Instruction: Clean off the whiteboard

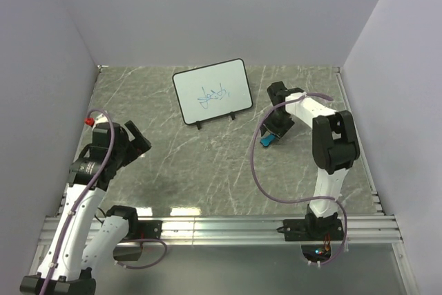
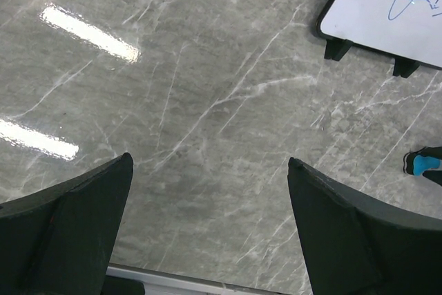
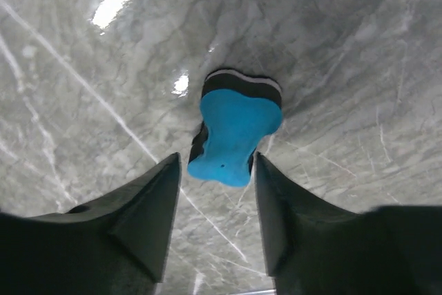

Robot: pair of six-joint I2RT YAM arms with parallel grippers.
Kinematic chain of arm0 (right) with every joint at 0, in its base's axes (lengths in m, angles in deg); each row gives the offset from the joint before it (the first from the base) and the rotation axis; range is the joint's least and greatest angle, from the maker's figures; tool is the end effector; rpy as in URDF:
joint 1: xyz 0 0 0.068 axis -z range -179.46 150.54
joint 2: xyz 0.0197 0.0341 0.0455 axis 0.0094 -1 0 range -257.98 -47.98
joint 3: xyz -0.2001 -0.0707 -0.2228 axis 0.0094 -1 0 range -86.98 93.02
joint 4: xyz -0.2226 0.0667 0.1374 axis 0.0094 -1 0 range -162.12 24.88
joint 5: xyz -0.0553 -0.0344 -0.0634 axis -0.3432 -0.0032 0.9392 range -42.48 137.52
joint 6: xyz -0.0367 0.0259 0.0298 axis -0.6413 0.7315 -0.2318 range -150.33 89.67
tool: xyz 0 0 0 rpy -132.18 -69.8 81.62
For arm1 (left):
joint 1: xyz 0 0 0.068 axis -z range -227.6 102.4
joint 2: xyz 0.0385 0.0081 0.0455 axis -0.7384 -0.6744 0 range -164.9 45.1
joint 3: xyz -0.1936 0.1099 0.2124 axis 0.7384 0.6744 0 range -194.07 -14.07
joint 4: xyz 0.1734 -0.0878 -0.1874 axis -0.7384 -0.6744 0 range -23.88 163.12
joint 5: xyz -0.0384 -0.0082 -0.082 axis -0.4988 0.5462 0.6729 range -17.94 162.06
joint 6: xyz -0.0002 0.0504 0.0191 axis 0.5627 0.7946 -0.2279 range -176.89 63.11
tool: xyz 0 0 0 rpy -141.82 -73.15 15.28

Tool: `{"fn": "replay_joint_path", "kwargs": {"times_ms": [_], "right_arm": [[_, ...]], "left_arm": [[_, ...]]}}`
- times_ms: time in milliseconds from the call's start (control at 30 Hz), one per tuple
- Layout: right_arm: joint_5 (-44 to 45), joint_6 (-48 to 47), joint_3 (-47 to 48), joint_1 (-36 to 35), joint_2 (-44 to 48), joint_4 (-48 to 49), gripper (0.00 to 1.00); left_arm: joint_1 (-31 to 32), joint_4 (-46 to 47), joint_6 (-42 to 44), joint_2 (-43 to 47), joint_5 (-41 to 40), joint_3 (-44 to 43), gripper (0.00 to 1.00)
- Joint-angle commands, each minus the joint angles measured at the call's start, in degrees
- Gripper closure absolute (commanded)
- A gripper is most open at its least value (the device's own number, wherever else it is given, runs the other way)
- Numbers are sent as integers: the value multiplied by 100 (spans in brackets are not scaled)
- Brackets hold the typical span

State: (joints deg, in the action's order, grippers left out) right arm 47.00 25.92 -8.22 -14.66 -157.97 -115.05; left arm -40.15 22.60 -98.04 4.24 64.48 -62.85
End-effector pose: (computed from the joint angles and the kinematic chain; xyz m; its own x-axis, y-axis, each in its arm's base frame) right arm 0.3740 0.1020 0.2066 -0.7488 0.6582 -0.0780 0.6465 0.7513 0.1326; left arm 0.1166 -0.0105 0.3302 -0.5266 -0.5890 -0.6130 -0.4175 0.8073 -0.4171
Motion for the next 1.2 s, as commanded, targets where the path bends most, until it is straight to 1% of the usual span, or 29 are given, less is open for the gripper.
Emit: {"fn": "replay_joint_path", "kwargs": {"times_ms": [0,33,100,200,433,467,500,567,700,733,767,800,833,867,900,933,967,1000,1033,1067,1100,1133,1167], "right_arm": [[262,115,271,-44,-101,-60,47],[271,97,324,-44,-171,-78,51],[332,9,377,-53,-241,-131,53],[376,-70,351,-53,-303,-157,53],[438,-246,236,-44,-321,-104,58],[438,-263,219,-53,-321,-78,61],[438,-290,184,-44,-312,-61,67],[429,-316,131,-53,-286,-17,72],[421,-492,-27,-44,-224,45,80],[403,-536,-80,-53,-198,80,83],[394,-597,-141,-53,-163,106,92],[394,-624,-272,-44,-58,133,96],[377,-667,-352,-53,73,202,100],[368,-685,-440,-44,75,221,100],[359,-712,-571,-53,205,264,100],[333,-747,-651,-44,285,300,100],[246,-799,-712,-44,373,335,100],[193,-826,-844,-44,556,387,100],[140,-843,-914,-44,654,423,100],[70,-905,-985,-53,864,466,100],[-70,-905,-1107,-53,979,528,100],[-115,-905,-1161,-53,1102,546,100],[-194,-931,-1231,-53,1234,589,100]], "left_arm": [[56,42,98,-53,-42,-159,1],[56,51,98,-71,-51,-167,1],[56,25,89,-89,-69,-176,1],[56,-10,54,-176,-121,-194,1],[56,-10,19,-343,-183,-211,1],[56,-2,28,-378,-166,-211,1],[56,77,28,-413,-148,-211,1],[56,261,97,-563,-17,-220,1],[56,789,484,-1159,98,-474,0],[64,816,528,-1570,-6,-588,1],[47,833,581,-1800,-164,-911,1],[38,877,625,-2020,-392,-1089,10],[-6,947,721,-2449,-429,-1473,12],[-41,1052,800,-2644,-386,-1642,13],[-146,1192,879,-2977,-72,-1783,13],[-216,1359,958,-3119,149,-2011,12],[-286,1839,1125,-3269,429,-2092,12],[-426,2088,1205,-3540,737,-2162,12],[-489,2369,1249,-3682,1288,-2258,13],[-576,2955,1267,-3814,1624,-2251,14],[-699,3317,1223,-4033,1854,-2233,14],[-718,3625,1171,-4148,2422,-2198,14],[-901,3916,1040,-4280,2793,-2198,14]]}}
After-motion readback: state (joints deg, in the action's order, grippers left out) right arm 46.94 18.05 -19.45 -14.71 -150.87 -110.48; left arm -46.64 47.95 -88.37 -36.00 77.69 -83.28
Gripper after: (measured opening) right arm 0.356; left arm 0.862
